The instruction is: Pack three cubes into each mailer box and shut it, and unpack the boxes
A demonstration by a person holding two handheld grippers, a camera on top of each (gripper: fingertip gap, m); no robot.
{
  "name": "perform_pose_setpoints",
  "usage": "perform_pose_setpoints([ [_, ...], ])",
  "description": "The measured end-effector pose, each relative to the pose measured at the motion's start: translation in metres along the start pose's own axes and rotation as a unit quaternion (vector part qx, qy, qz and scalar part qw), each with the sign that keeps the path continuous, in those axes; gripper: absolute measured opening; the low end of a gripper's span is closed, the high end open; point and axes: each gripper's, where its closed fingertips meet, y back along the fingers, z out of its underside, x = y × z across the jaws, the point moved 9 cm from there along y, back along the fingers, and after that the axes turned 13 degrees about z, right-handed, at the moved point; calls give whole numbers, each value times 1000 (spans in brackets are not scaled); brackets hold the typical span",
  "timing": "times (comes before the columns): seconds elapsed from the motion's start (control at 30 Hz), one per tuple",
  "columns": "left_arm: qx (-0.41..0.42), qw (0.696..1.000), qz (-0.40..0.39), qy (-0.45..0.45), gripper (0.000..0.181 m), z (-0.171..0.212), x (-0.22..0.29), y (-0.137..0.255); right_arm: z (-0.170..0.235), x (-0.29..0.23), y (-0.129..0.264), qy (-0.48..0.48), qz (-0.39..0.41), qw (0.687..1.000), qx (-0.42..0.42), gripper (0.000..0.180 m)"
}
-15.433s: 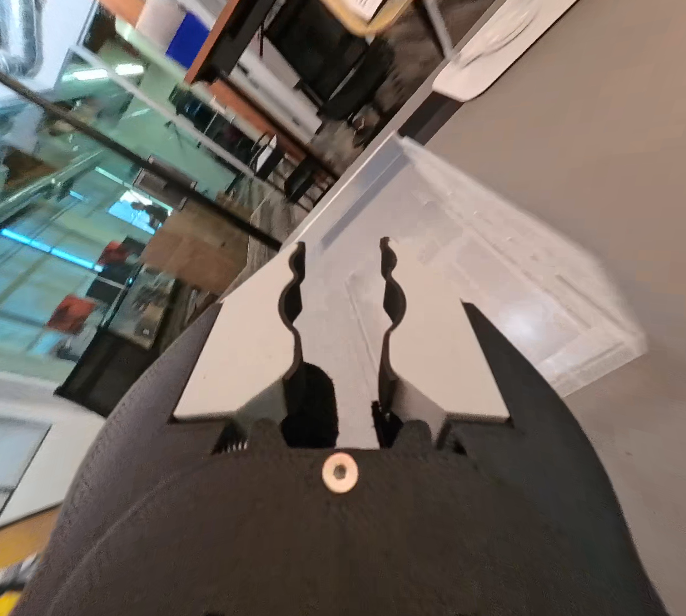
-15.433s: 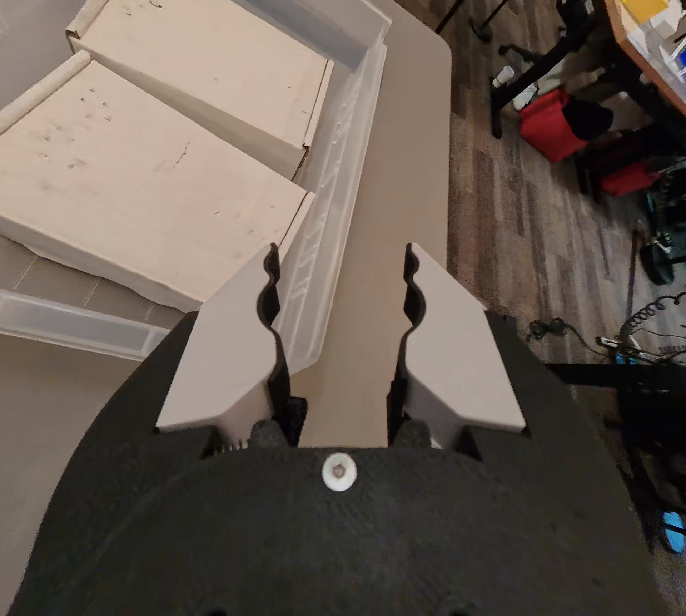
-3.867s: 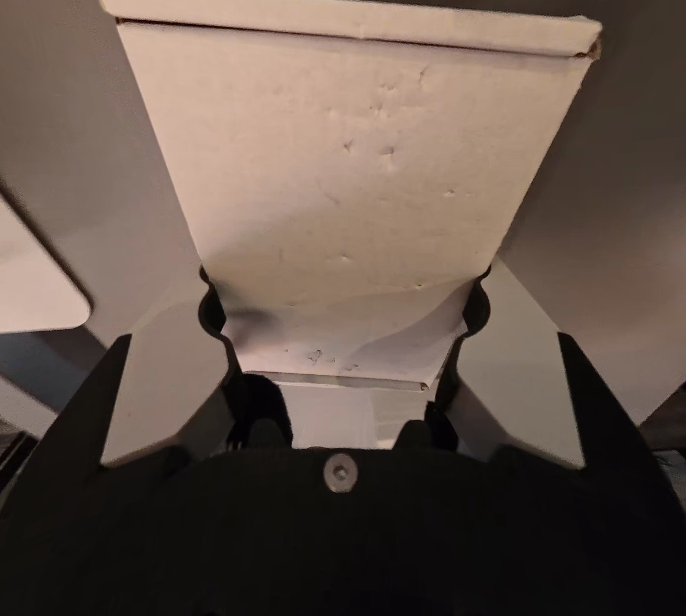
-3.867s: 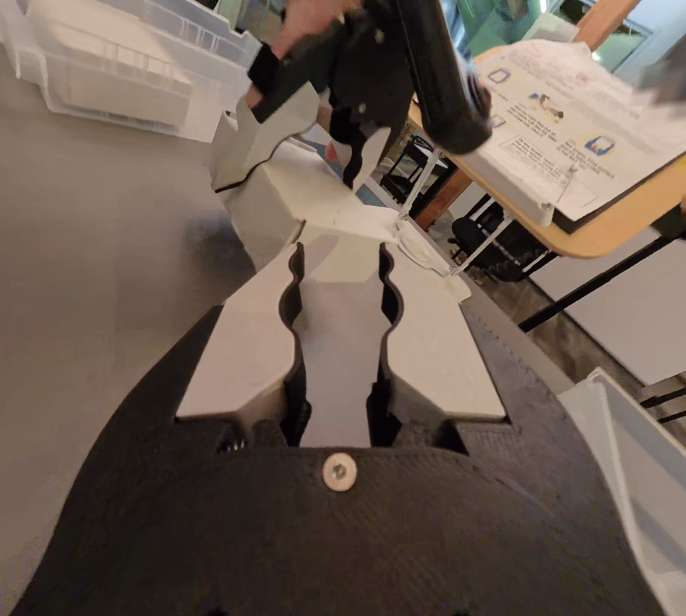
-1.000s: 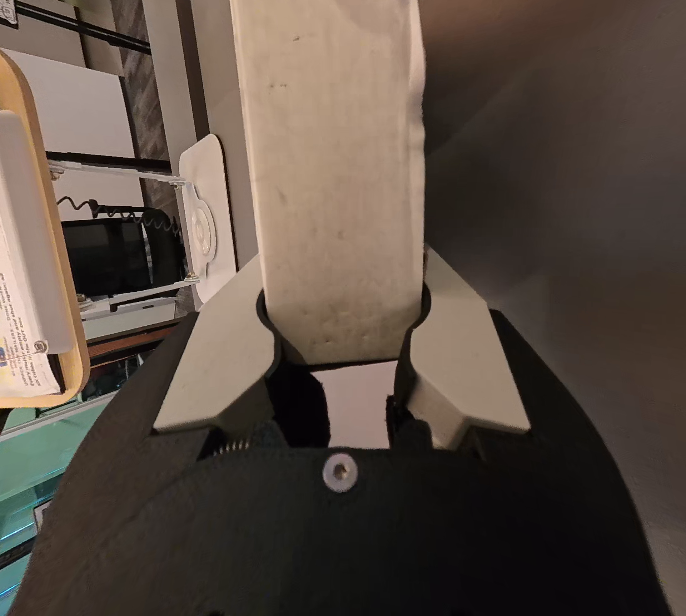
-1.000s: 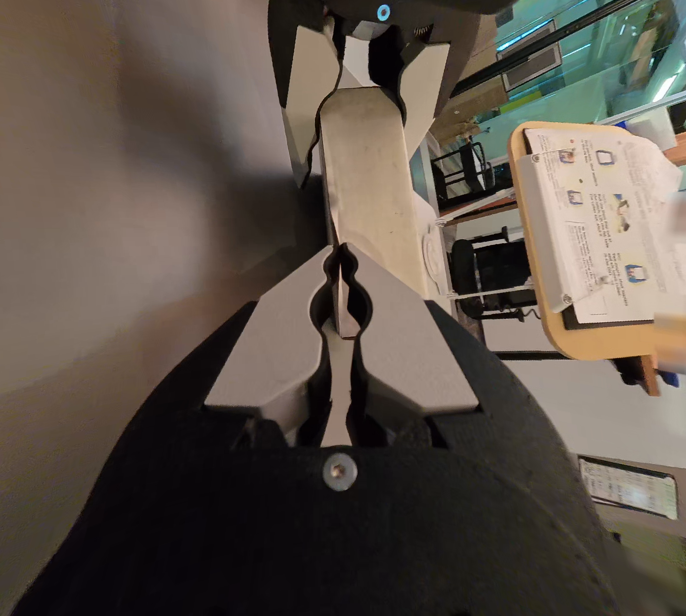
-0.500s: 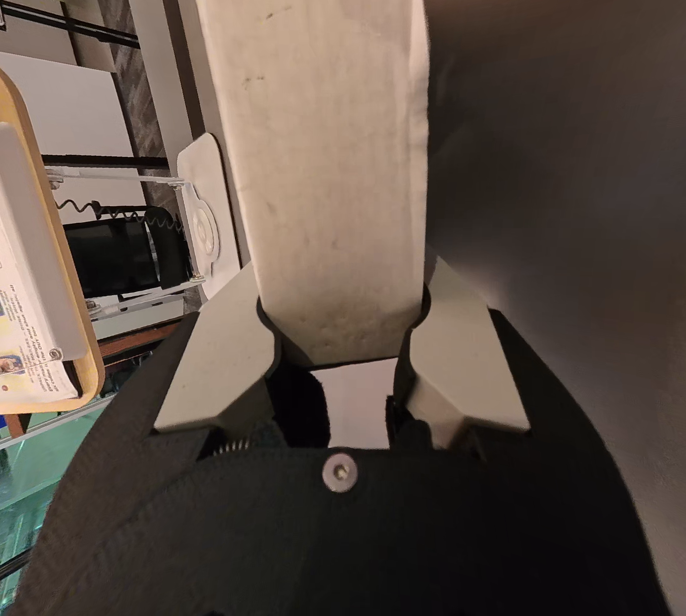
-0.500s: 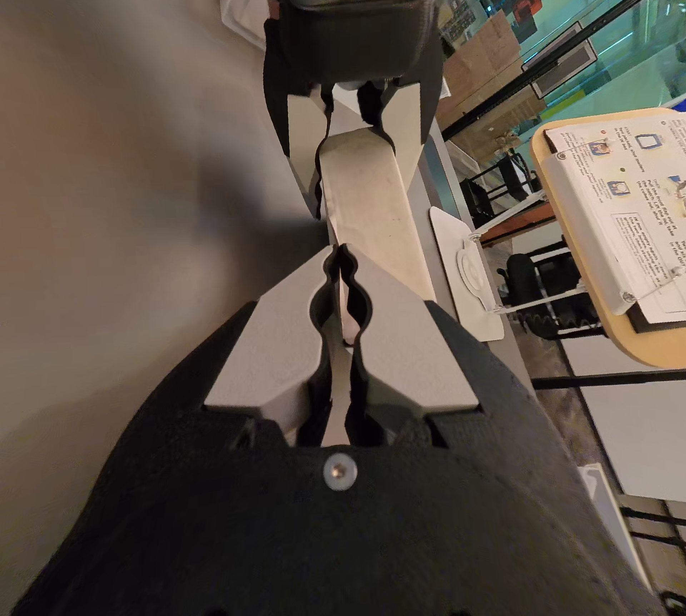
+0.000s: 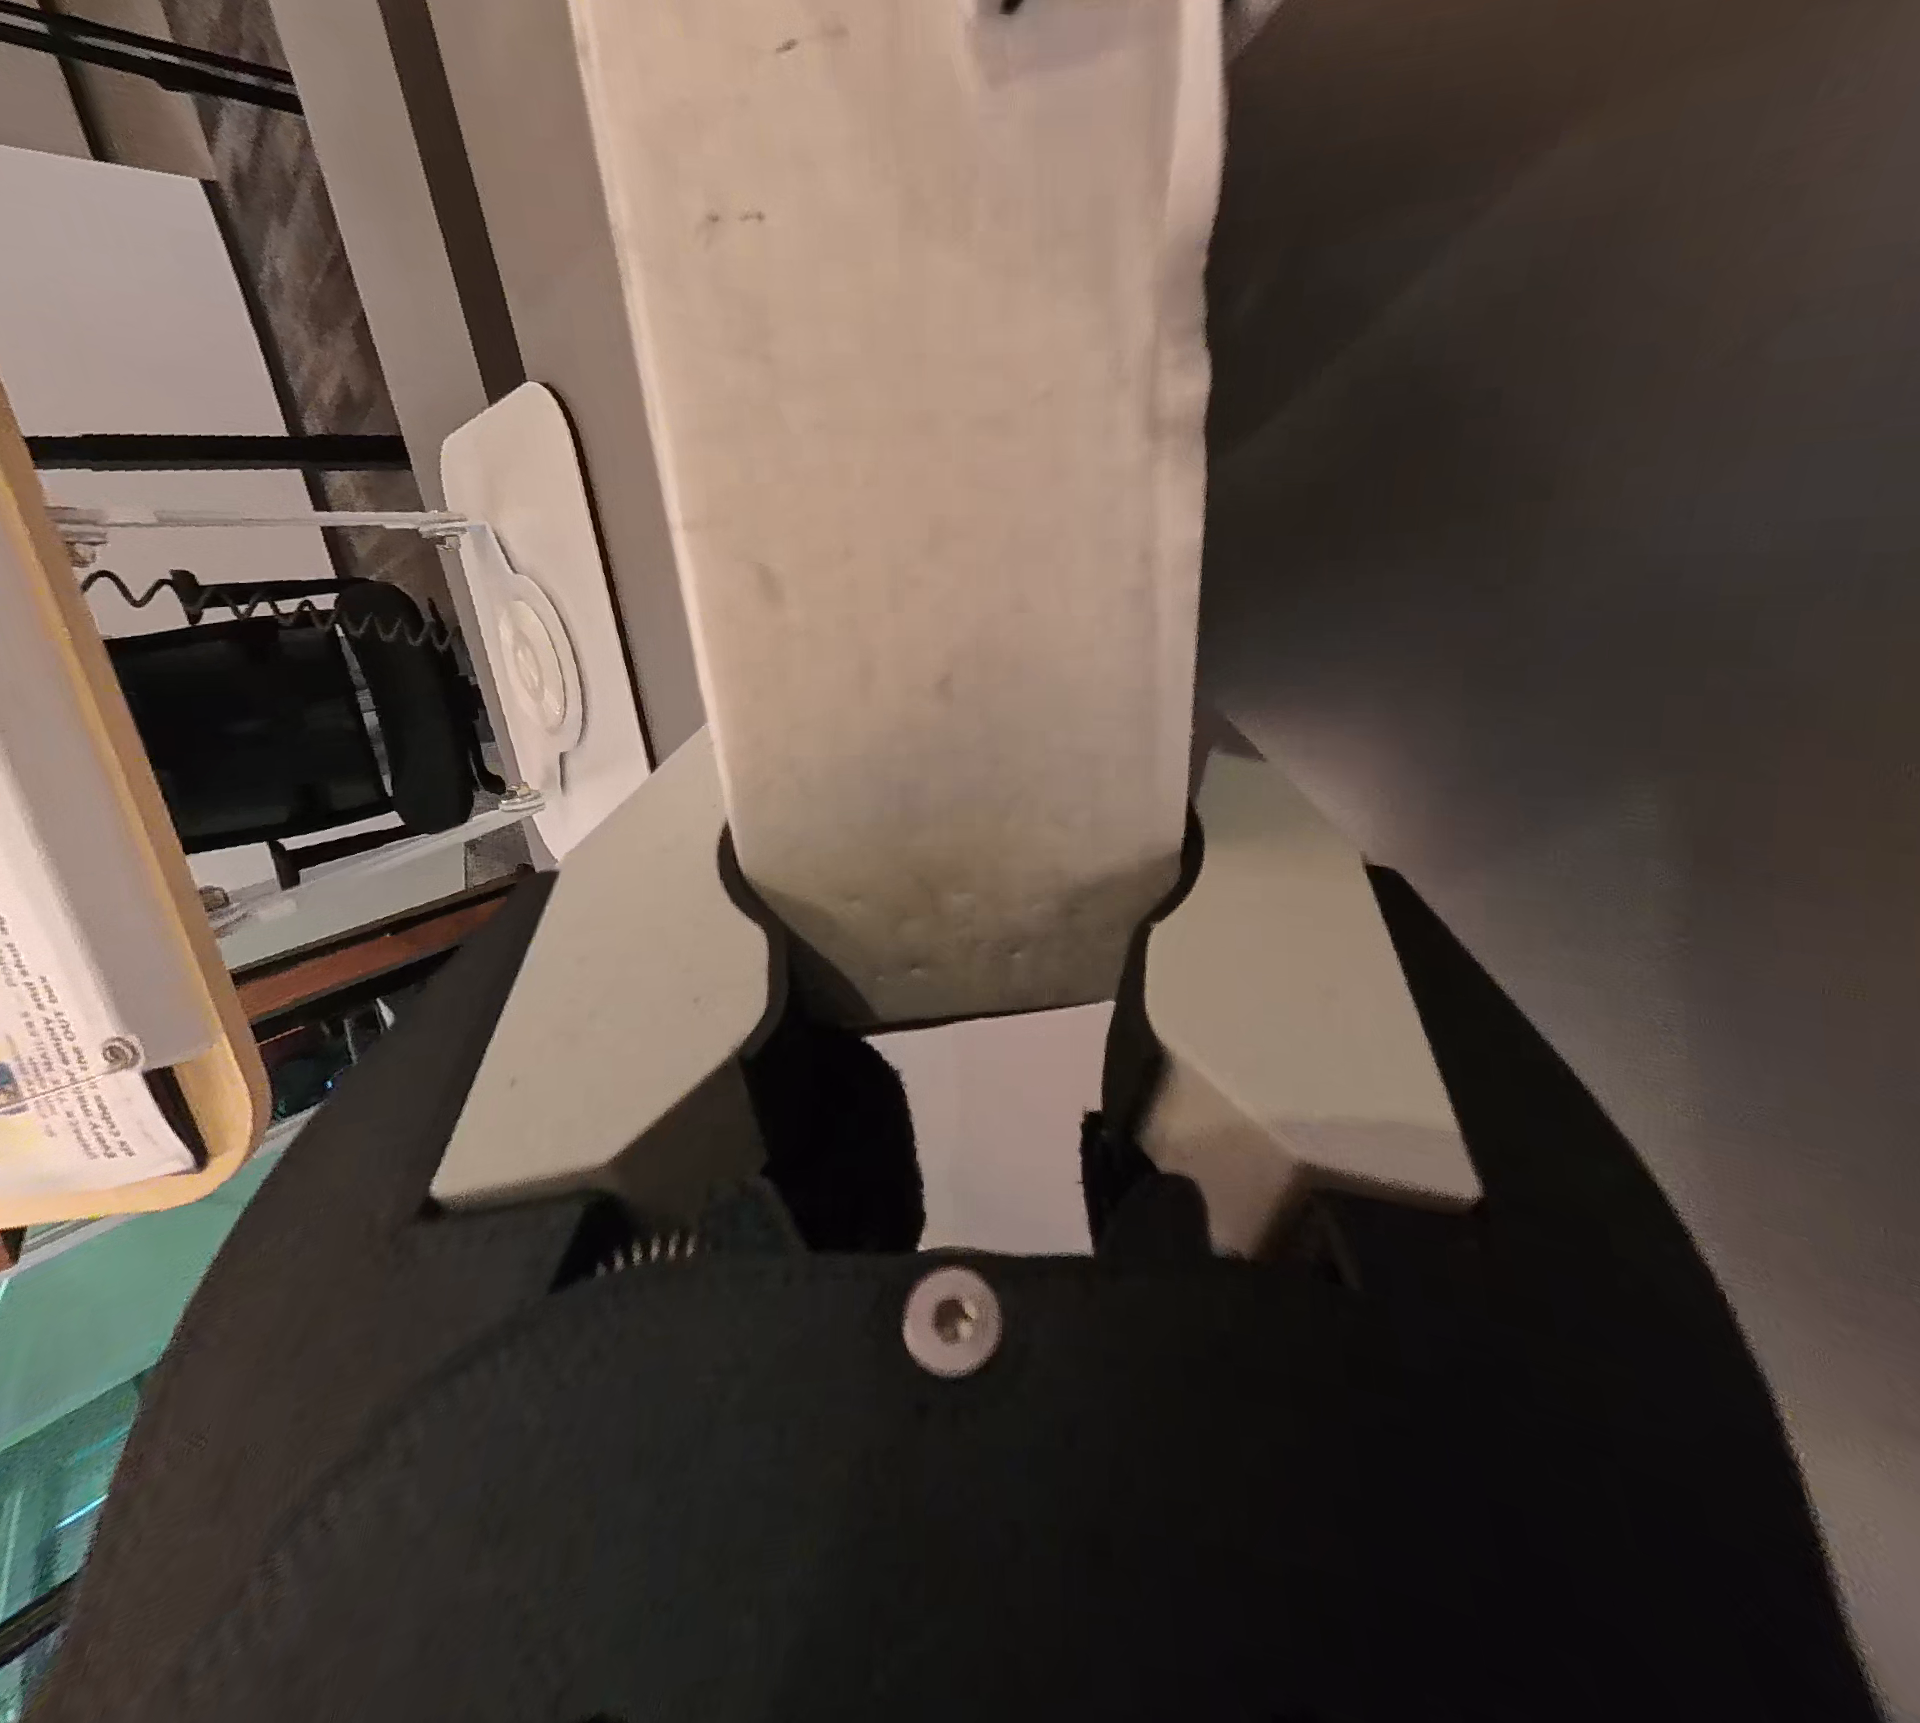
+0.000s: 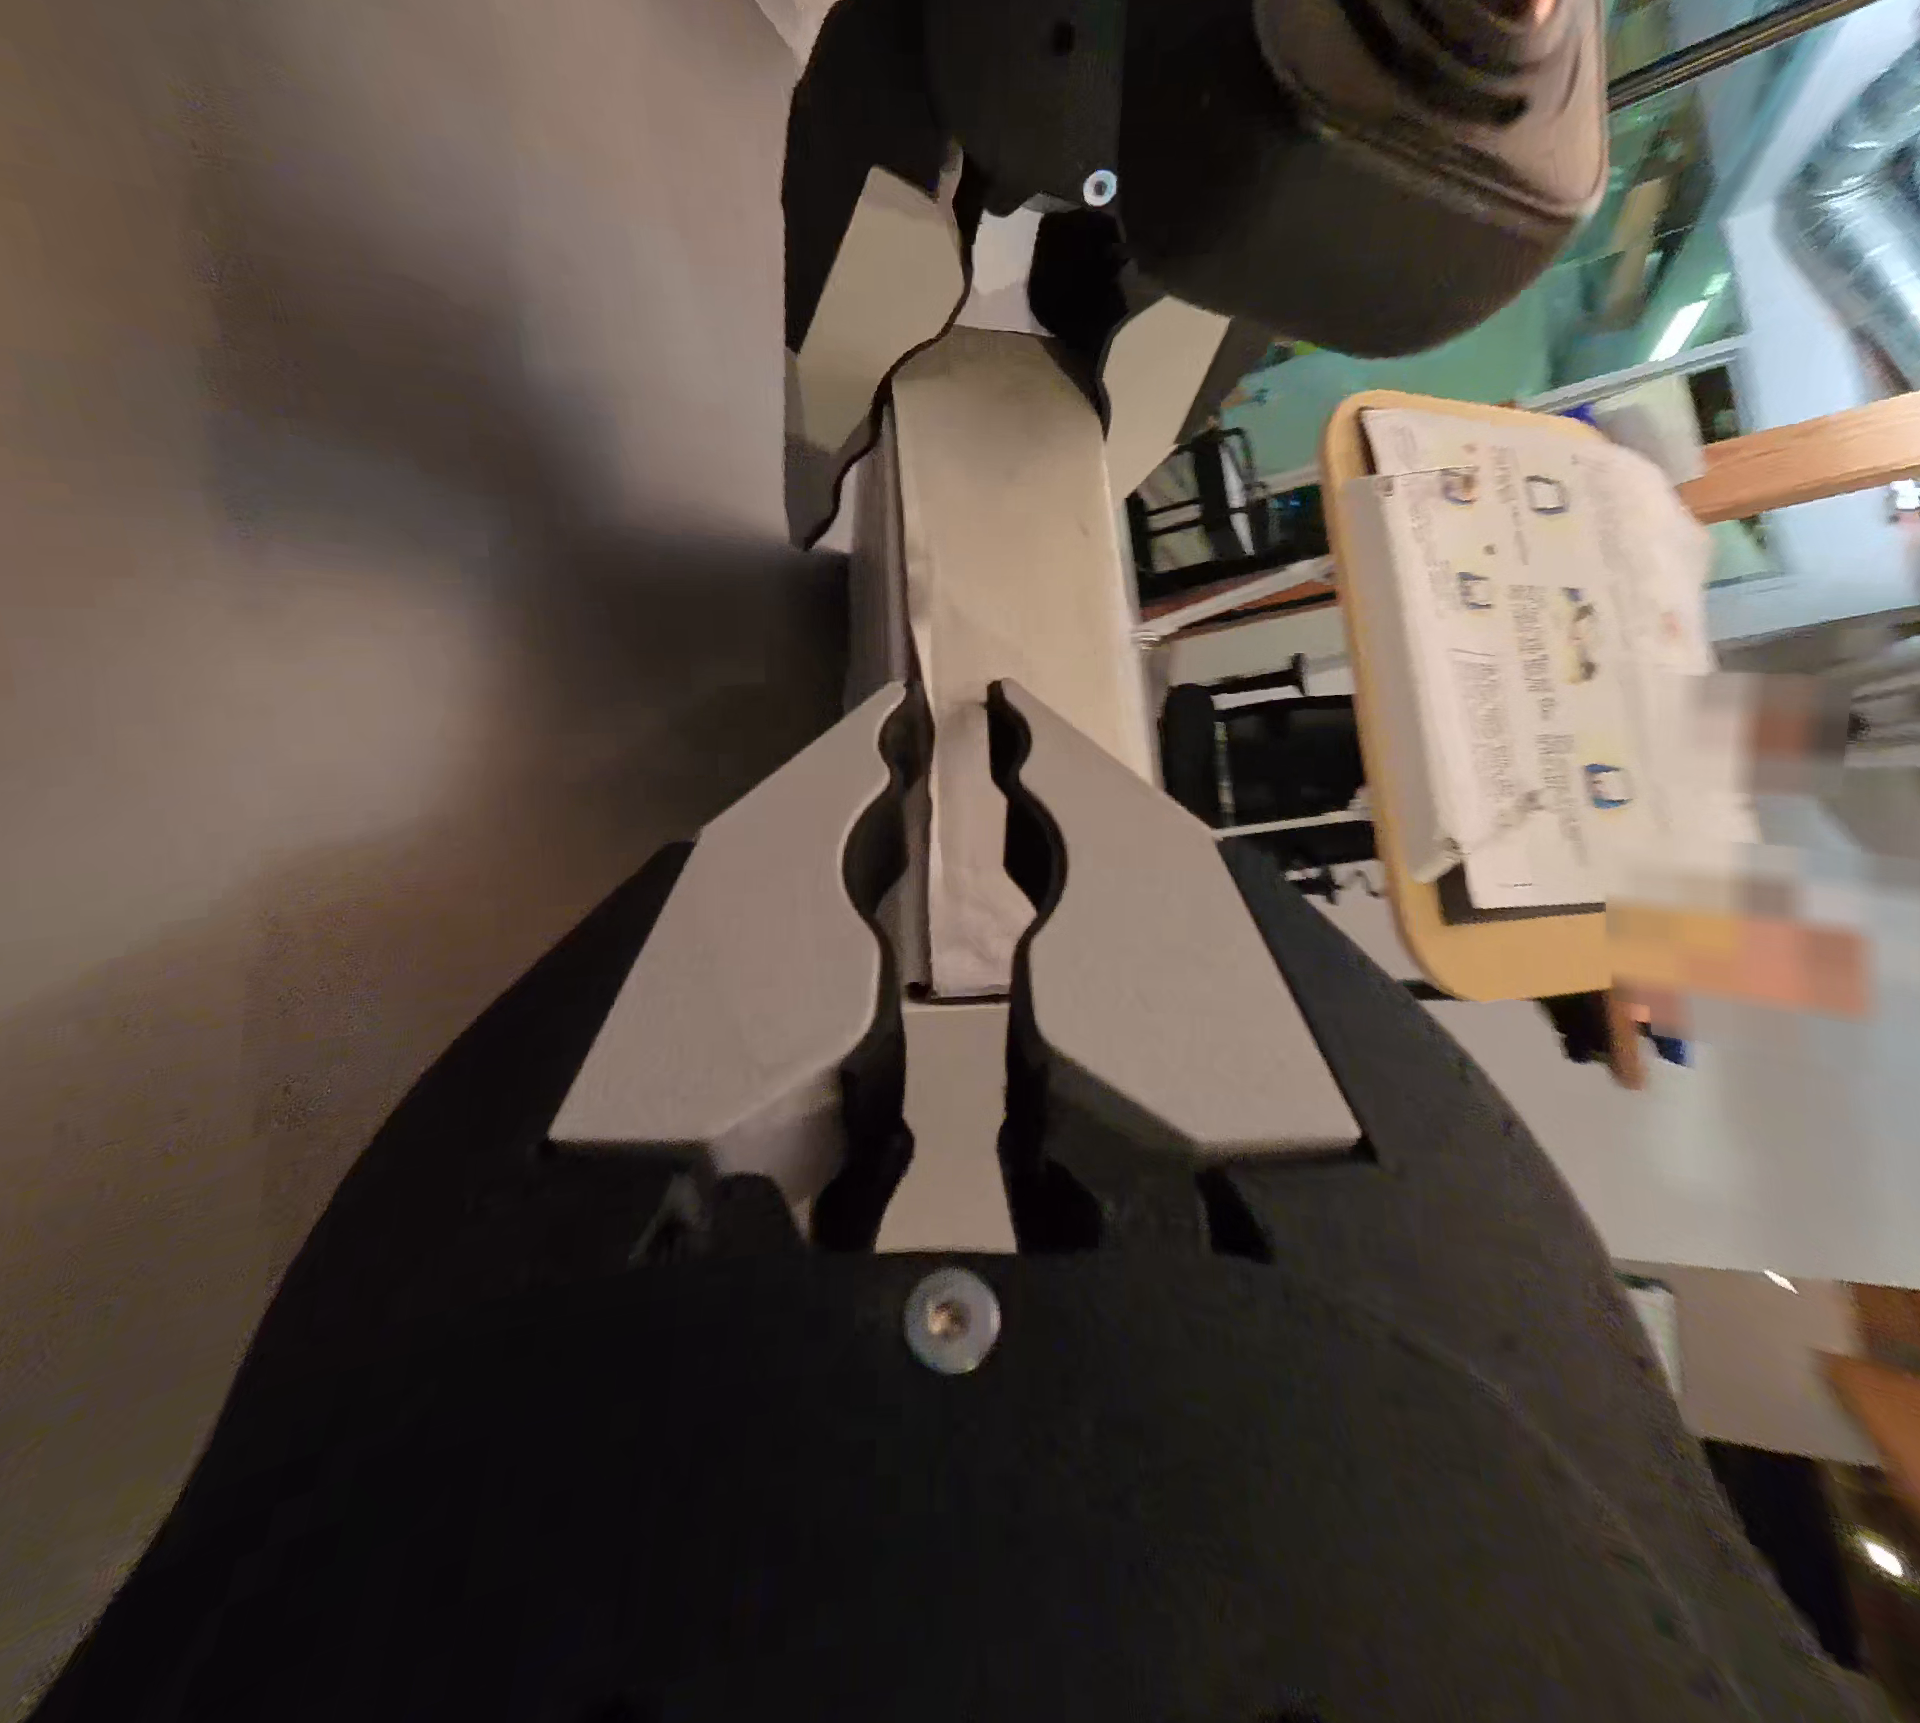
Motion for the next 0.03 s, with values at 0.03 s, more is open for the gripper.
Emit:
perform_pose_setpoints([
  [0.03, -4, 1000, 2, -2, 66, -1, 0, 0, -1, -1, -2, 20, 8, 1000, -8, 12],
])
